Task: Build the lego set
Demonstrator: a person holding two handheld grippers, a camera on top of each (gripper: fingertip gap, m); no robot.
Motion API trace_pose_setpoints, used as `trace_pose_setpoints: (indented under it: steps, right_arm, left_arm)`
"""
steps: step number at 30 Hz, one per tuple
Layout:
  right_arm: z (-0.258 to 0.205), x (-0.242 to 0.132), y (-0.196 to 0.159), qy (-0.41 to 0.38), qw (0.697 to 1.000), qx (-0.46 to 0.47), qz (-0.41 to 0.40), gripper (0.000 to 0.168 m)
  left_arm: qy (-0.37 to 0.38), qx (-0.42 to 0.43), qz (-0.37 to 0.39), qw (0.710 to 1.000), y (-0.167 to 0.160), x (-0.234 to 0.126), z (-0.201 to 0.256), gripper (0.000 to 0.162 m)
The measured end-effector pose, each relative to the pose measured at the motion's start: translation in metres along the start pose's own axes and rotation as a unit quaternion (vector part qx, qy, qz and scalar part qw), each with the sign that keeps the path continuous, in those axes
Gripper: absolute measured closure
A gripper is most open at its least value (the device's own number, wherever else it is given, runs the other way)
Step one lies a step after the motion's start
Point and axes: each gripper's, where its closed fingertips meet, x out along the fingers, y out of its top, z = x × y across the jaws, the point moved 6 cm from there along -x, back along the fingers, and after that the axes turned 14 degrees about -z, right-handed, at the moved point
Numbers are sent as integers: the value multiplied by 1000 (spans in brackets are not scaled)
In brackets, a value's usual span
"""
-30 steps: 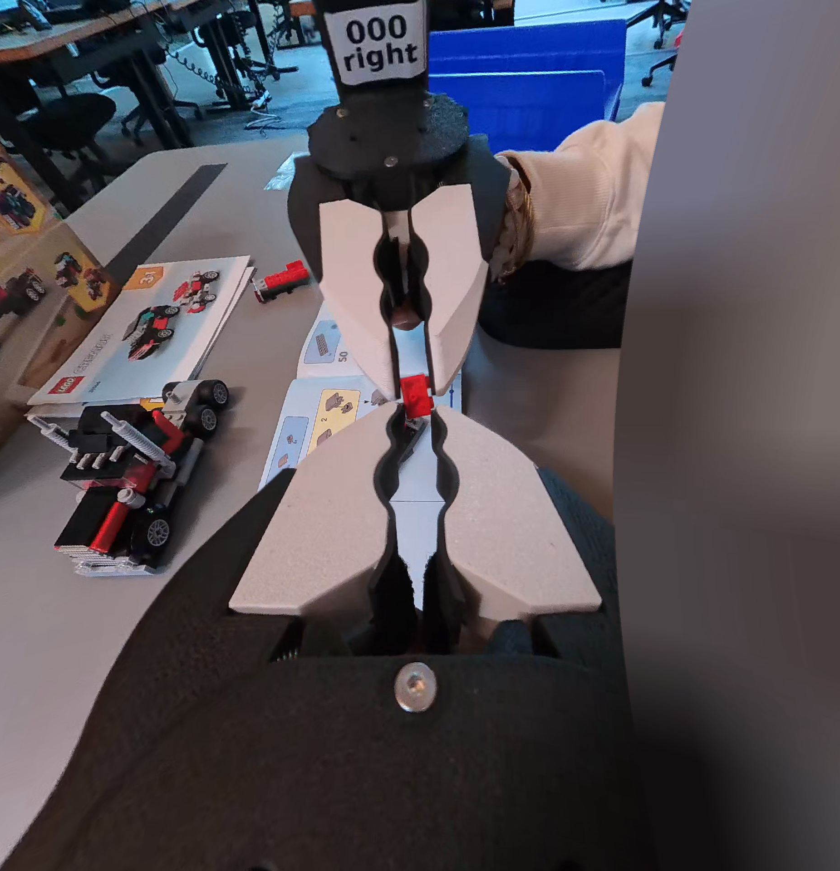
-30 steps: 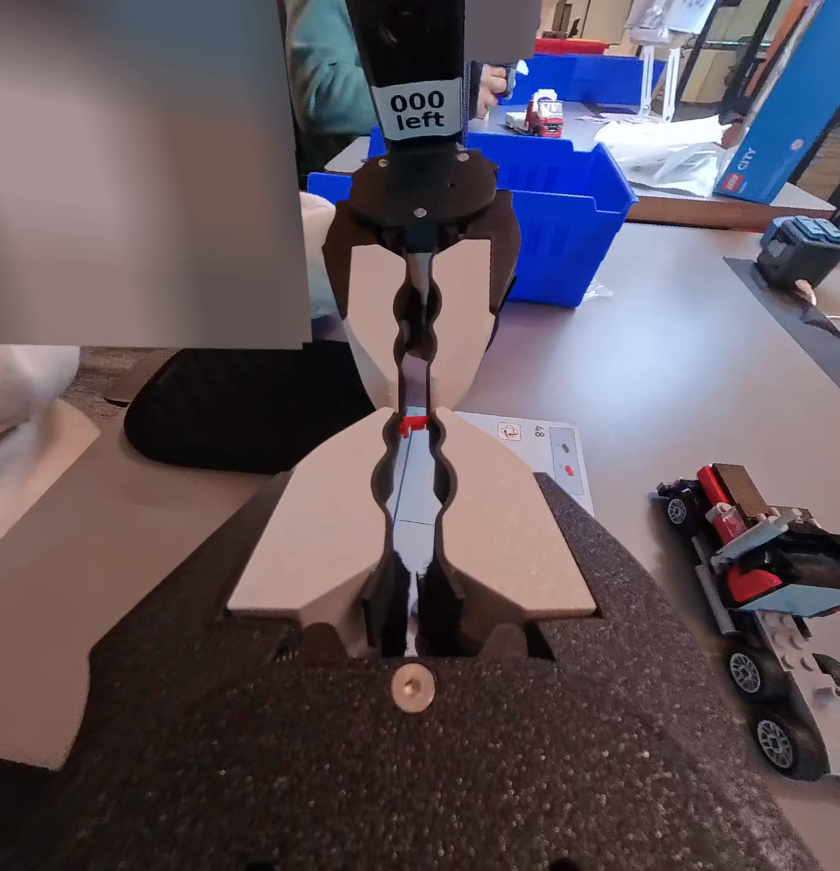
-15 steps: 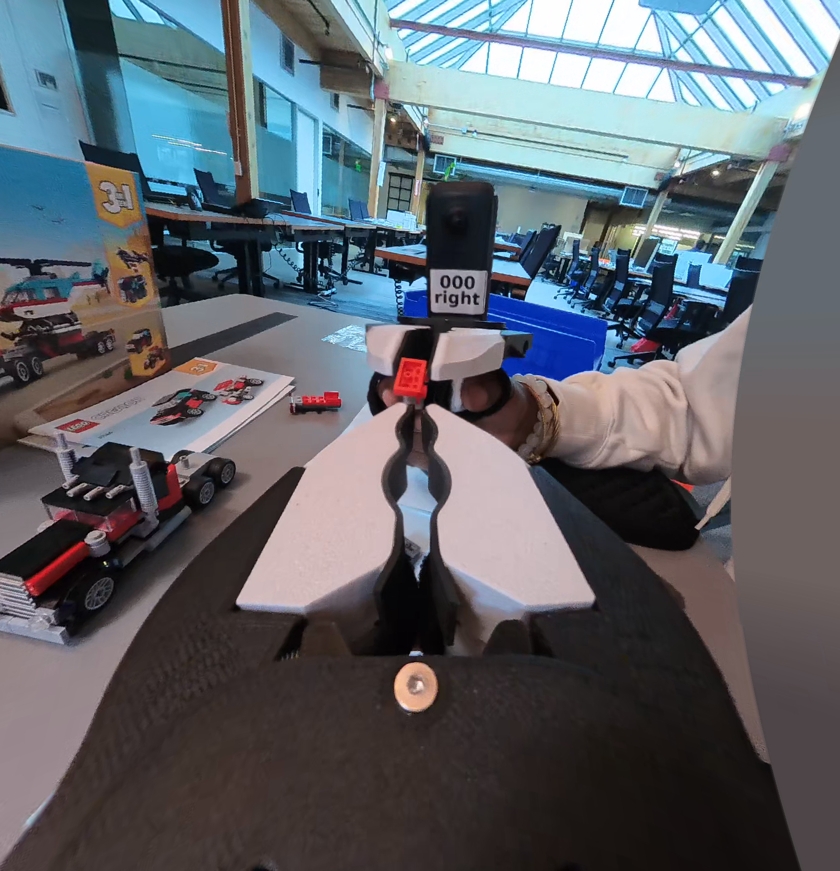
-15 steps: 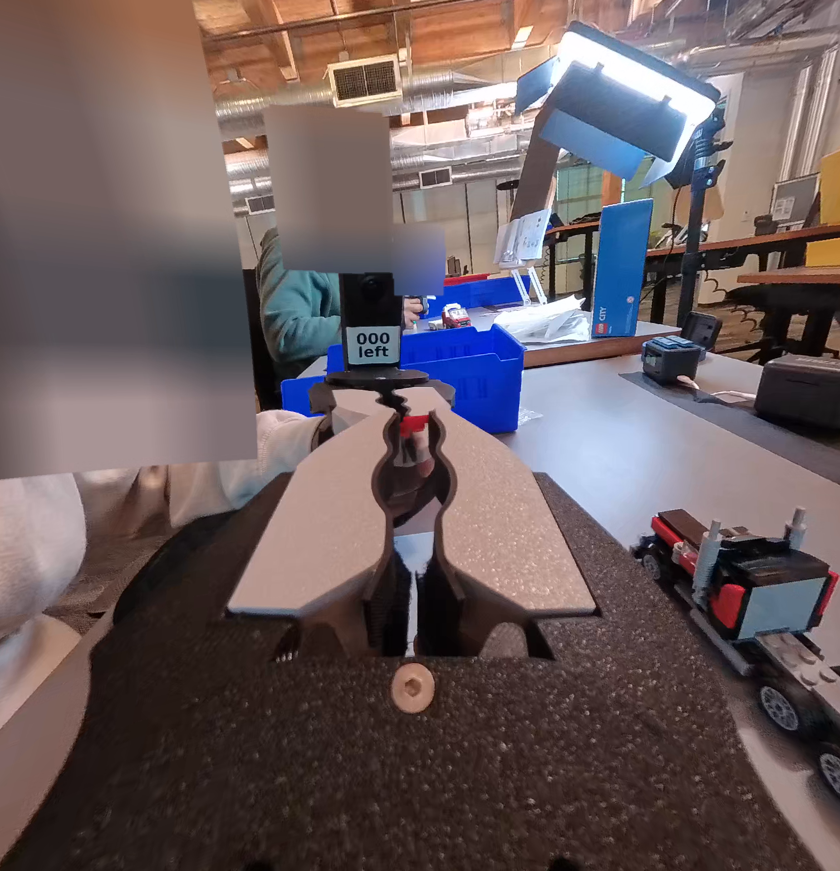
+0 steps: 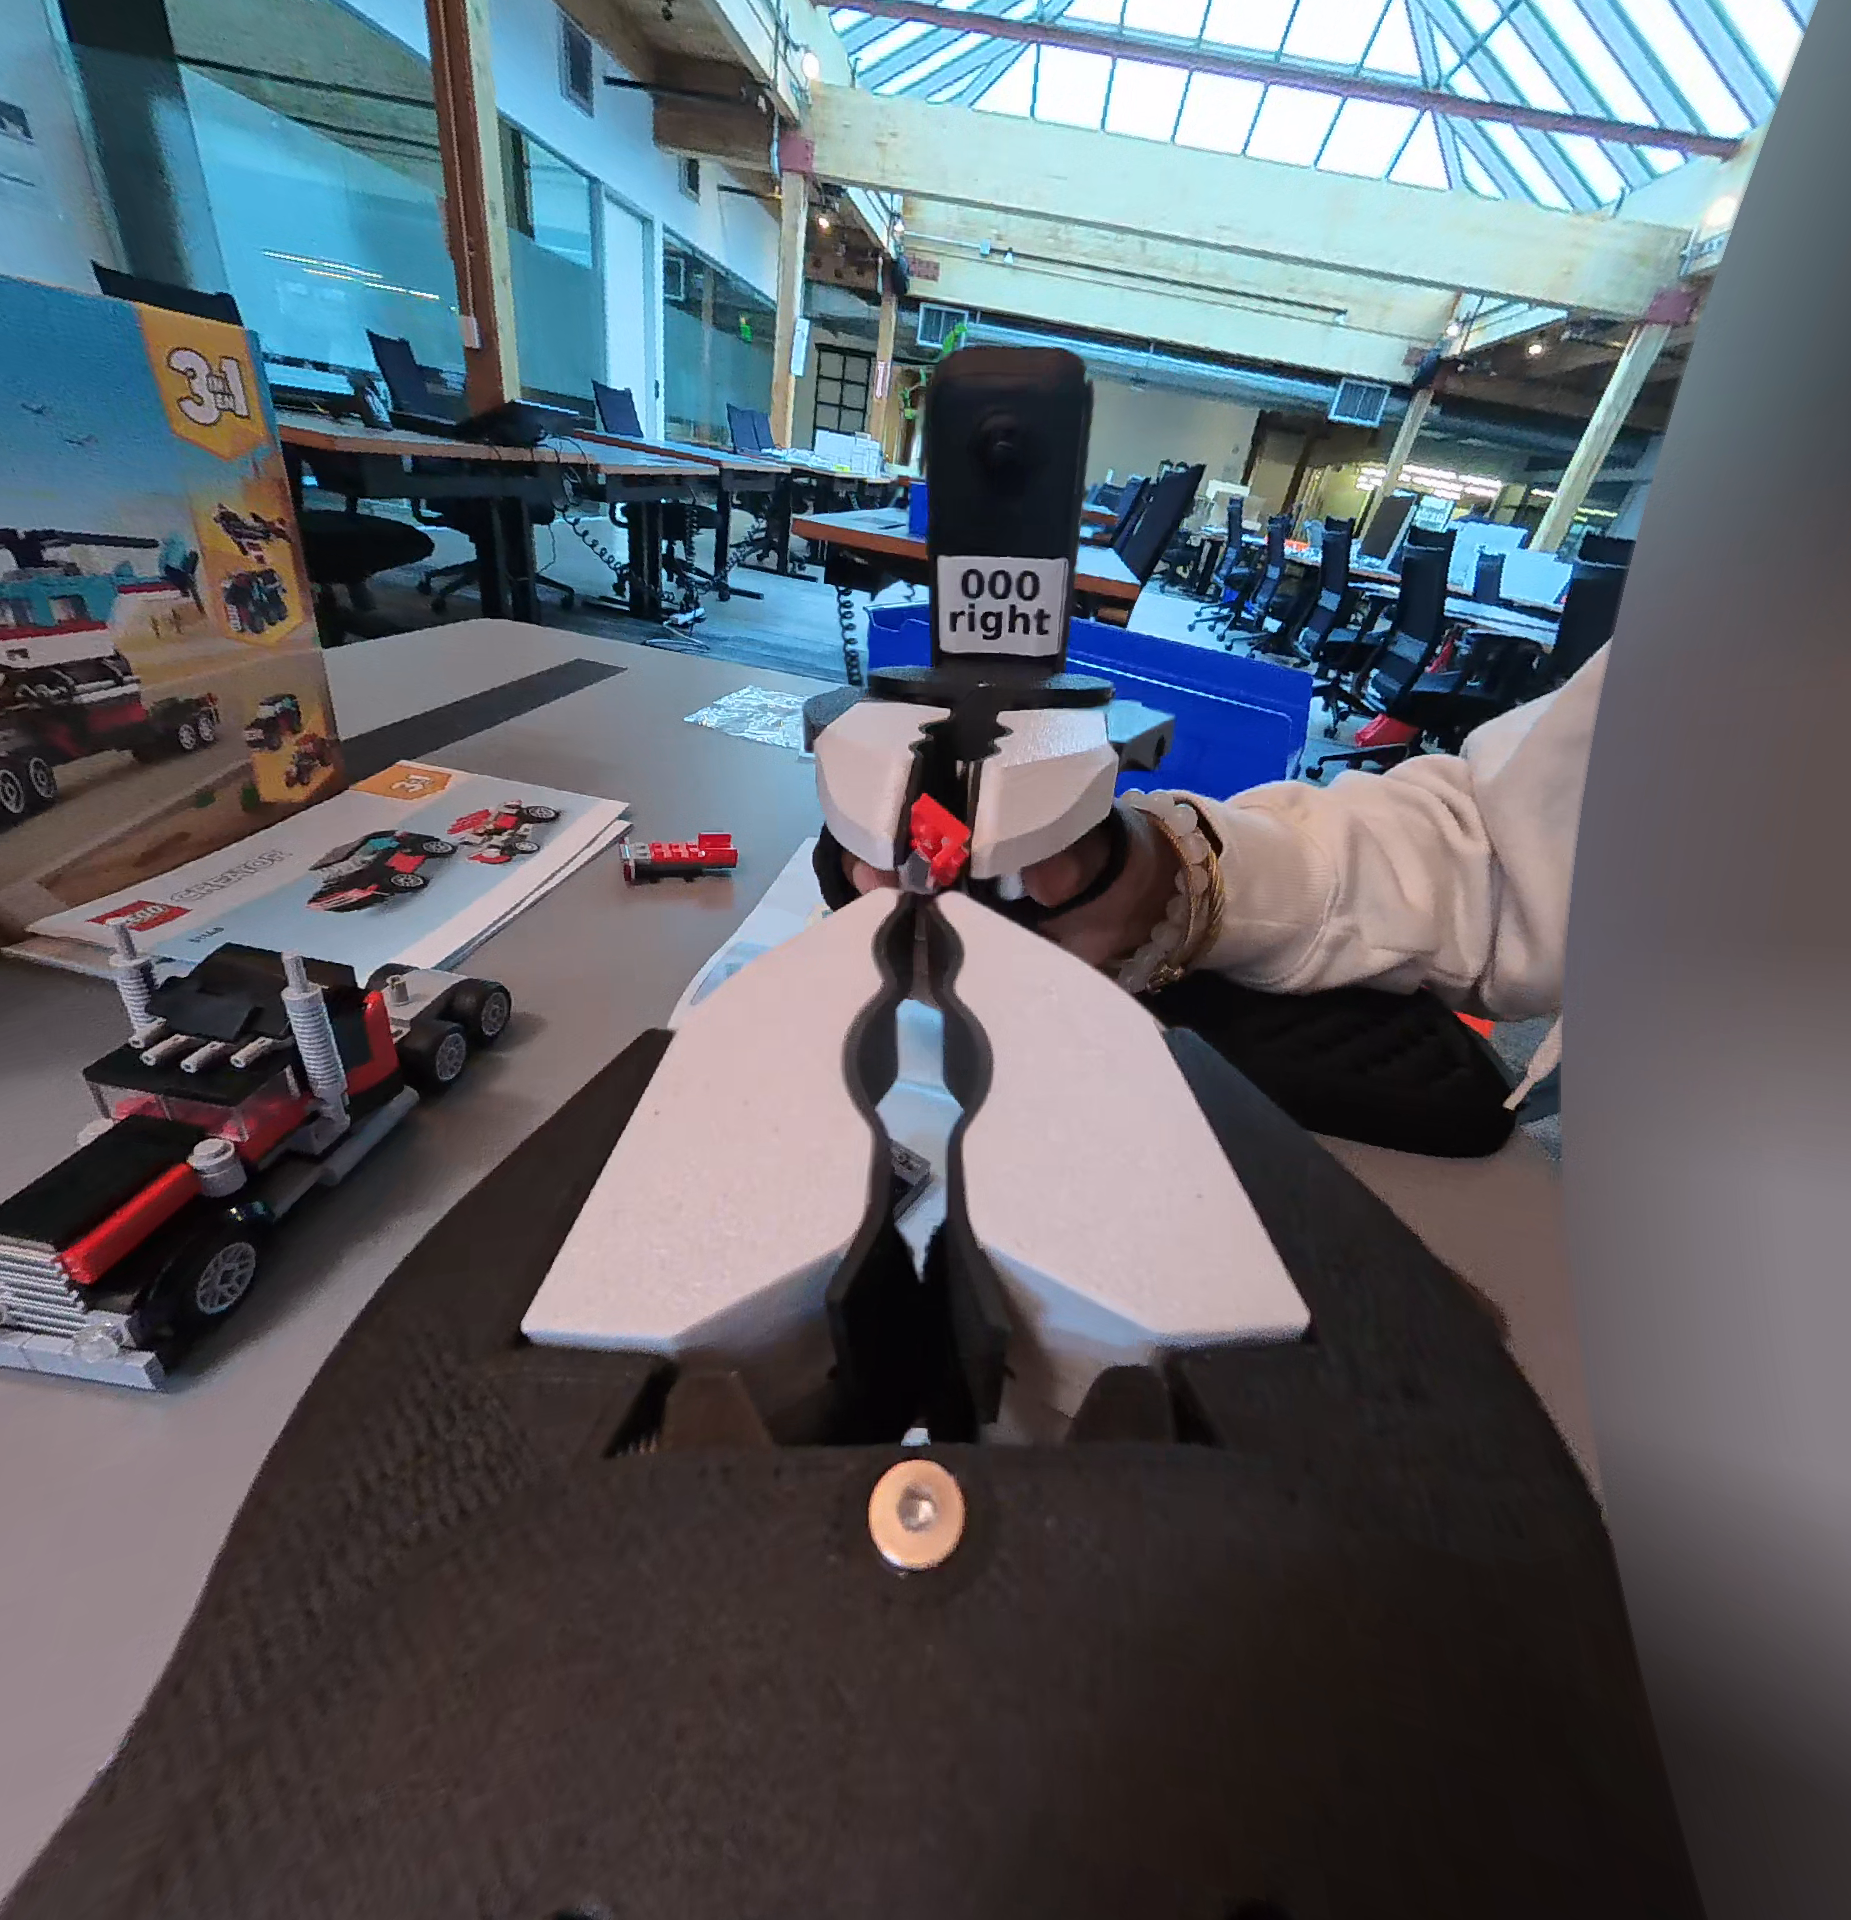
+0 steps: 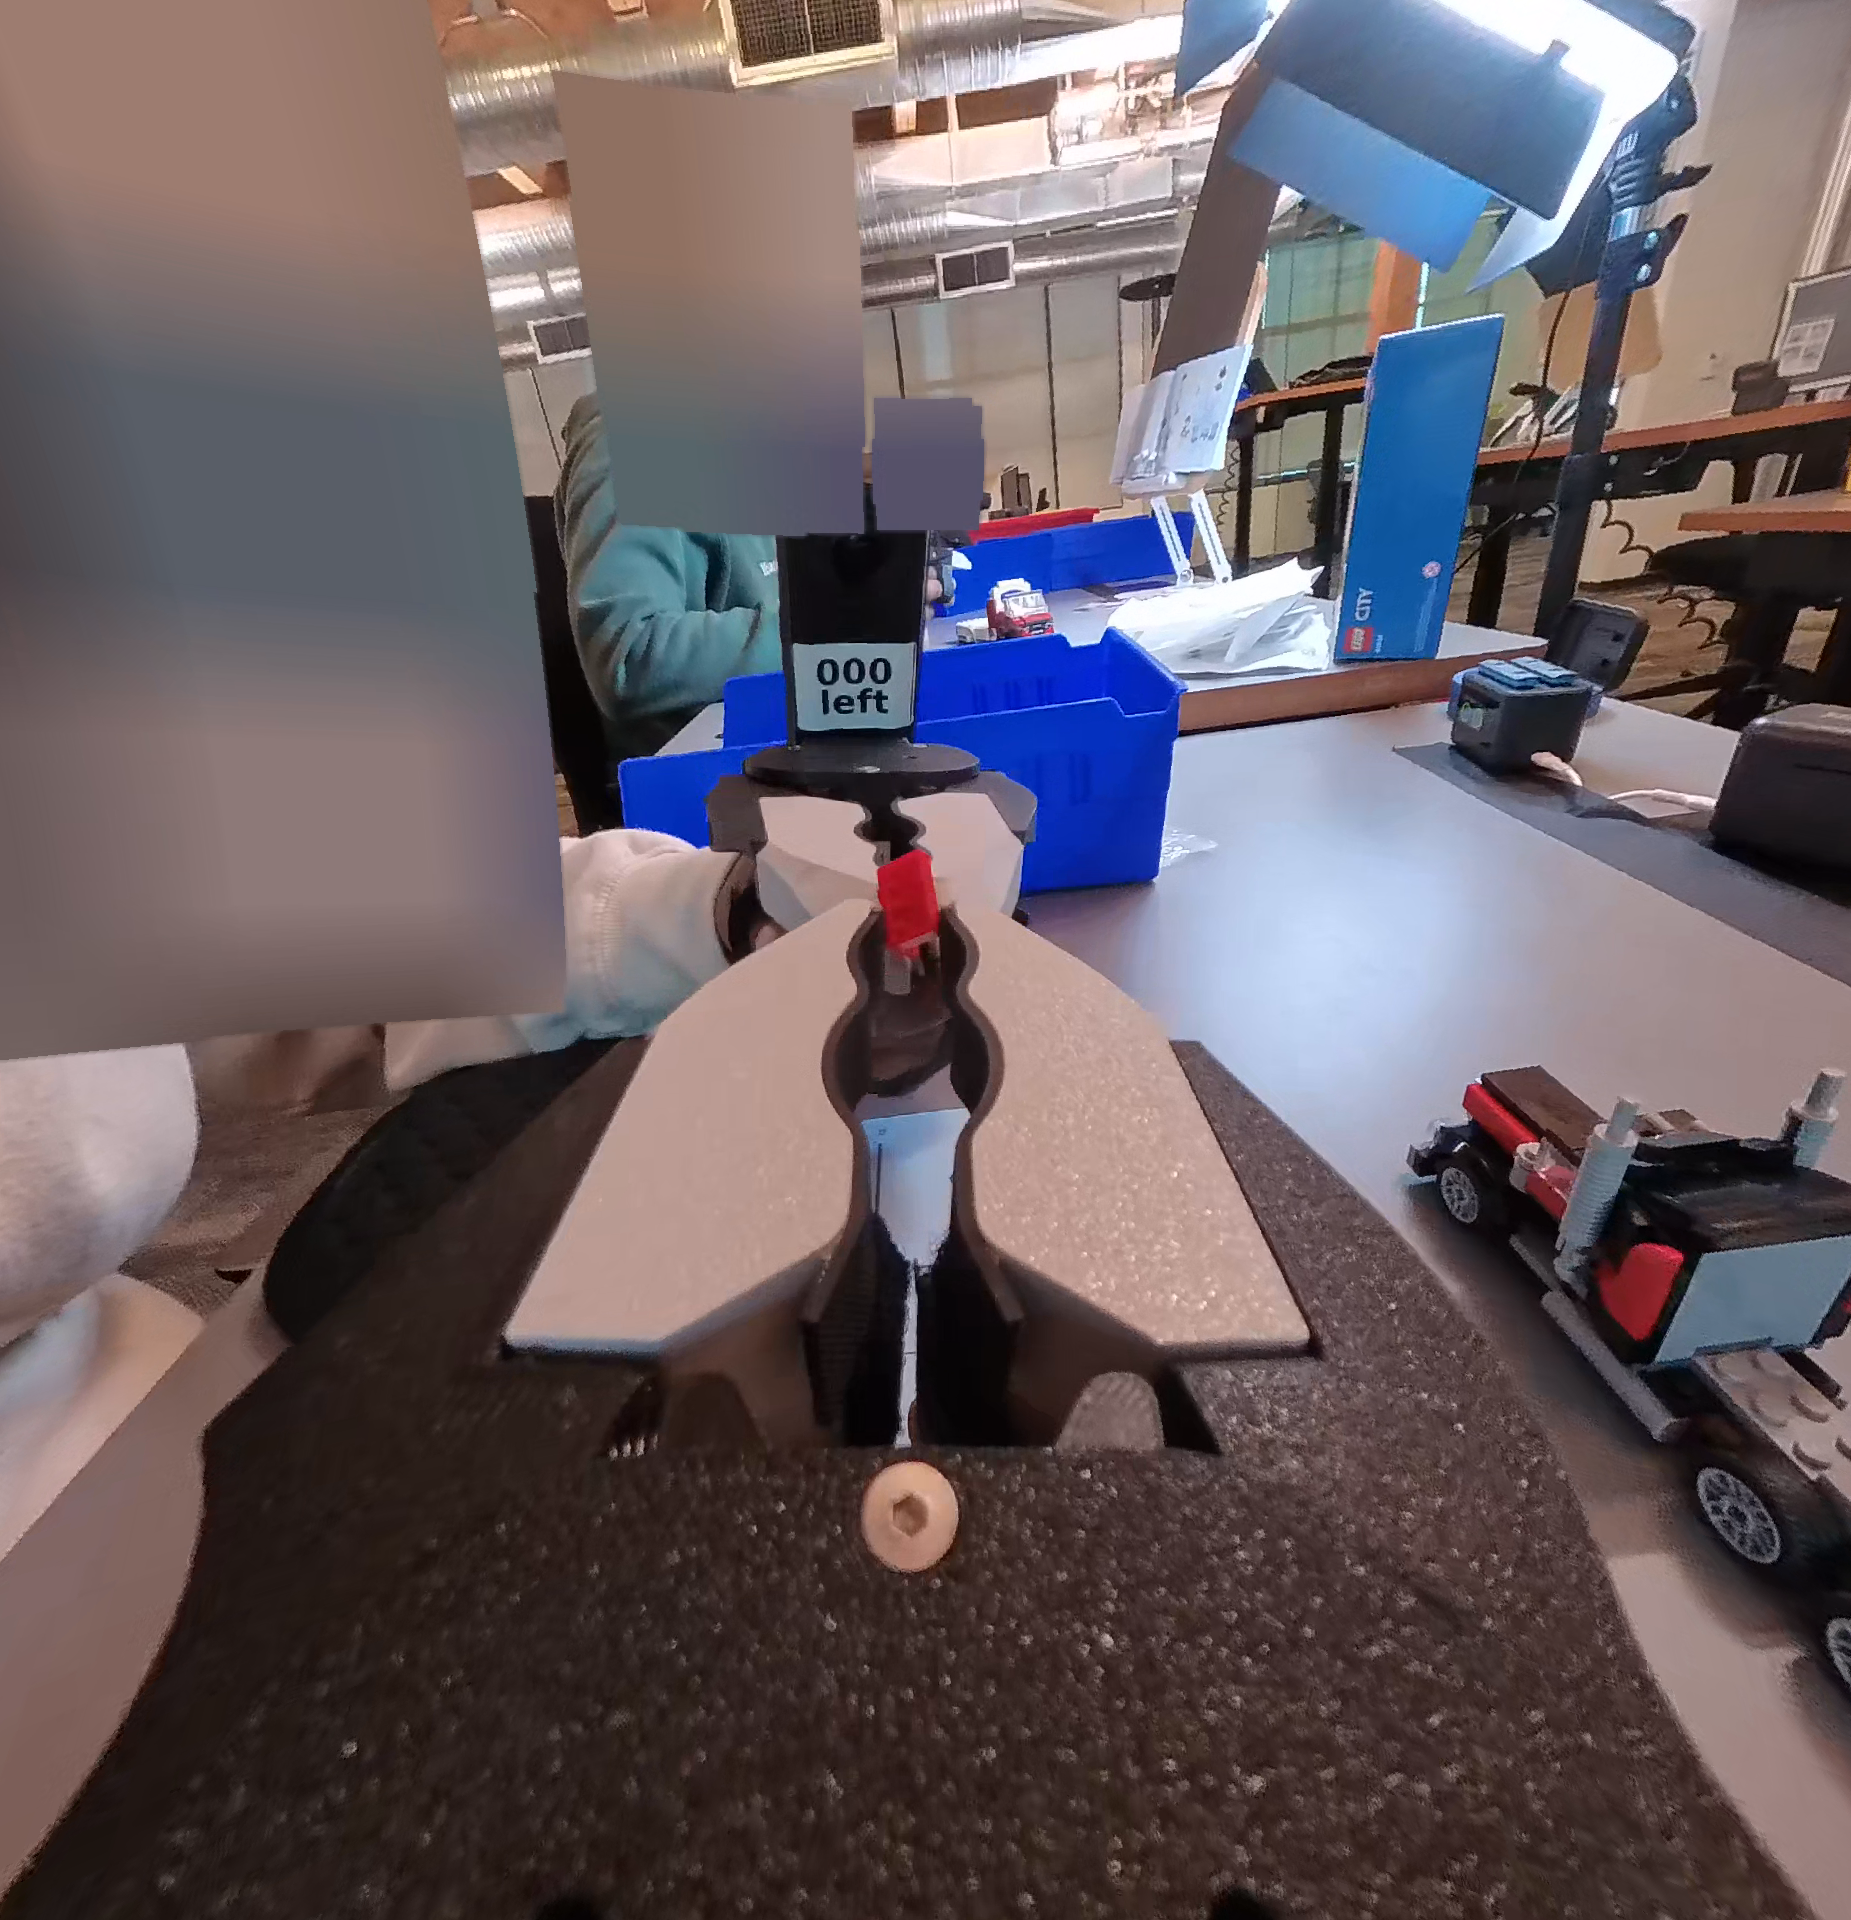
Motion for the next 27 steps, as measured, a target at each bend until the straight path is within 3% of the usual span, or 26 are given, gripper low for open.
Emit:
trace_pose_setpoints:
  steps: [4, 8, 11, 14, 17, 22, 27]
  right_arm:
    - [6, -5, -2, -4, 999, 49, -11, 159]
    - [9, -6, -13, -17, 988, 147, -35, 158]
    - [13, -9, -17, -17, 966, 256, 17, 159]
    - [15, -8, -20, -9, 940, 335, 69, 159]
    - [14, -2, -22, -5, 925, 369, 87, 159]
    - [14, 1, -21, -21, 930, 358, 75, 159]
    - [13, 1, -23, -34, 933, 353, 68, 159]
  left_arm:
    - [30, 41, -25, 998, -1, -2, -1, 151]
    - [130, 136, -43, 981, 0, -3, -3, 142]
    - [270, 200, -53, 940, 1, 1, -3, 125]
    - [356, 250, -90, 896, 3, 9, 4, 125]
    - [372, 251, -122, 886, 4, 15, 5, 129]
    - [369, 232, -139, 889, 2, 16, 5, 144]
    - [376, 231, -152, 884, 3, 18, 9, 145]
